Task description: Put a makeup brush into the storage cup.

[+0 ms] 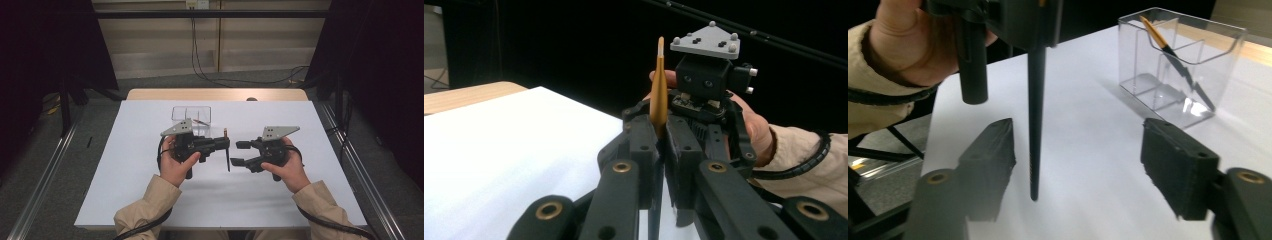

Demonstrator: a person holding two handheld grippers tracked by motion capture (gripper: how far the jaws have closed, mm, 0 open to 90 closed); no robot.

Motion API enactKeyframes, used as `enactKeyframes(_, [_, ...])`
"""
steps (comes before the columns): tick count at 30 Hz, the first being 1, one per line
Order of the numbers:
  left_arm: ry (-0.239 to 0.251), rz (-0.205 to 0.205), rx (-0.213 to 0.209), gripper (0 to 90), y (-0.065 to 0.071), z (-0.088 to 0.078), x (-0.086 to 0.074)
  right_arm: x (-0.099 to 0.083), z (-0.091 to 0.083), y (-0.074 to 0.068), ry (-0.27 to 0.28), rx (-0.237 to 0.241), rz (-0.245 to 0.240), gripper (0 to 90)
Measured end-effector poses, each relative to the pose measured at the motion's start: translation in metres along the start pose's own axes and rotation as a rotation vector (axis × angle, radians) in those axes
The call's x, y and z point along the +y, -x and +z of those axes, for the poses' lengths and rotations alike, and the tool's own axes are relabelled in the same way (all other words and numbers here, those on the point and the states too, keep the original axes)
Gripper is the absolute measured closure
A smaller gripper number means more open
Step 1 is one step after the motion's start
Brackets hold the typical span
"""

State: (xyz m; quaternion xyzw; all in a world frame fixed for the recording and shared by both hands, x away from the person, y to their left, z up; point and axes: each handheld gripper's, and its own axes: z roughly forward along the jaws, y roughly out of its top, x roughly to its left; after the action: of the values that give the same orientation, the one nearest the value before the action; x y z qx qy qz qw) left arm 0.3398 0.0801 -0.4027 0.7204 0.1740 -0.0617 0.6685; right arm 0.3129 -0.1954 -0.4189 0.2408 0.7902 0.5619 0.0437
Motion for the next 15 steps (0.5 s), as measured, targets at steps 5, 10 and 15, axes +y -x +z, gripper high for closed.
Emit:
enactKeyframes(5, [0.000, 0.007, 0.014, 83.8, 0.000, -0.003, 0.000, -0.003, -0.007, 0.000, 0.002, -0.023, 0.000, 18.1])
enactKeyframes(10, [0.003, 0.013, 0.027, 83.8, -0.001, -0.005, 0.000, -0.007, -0.013, 0.001, 0.007, -0.040, 0.011, 13.8])
enactKeyframes(15, [0.006, 0.017, 0.041, 83.8, -0.002, -0.008, 0.000, -0.011, -0.019, 0.001, 0.014, -0.053, 0.015, 11.7])
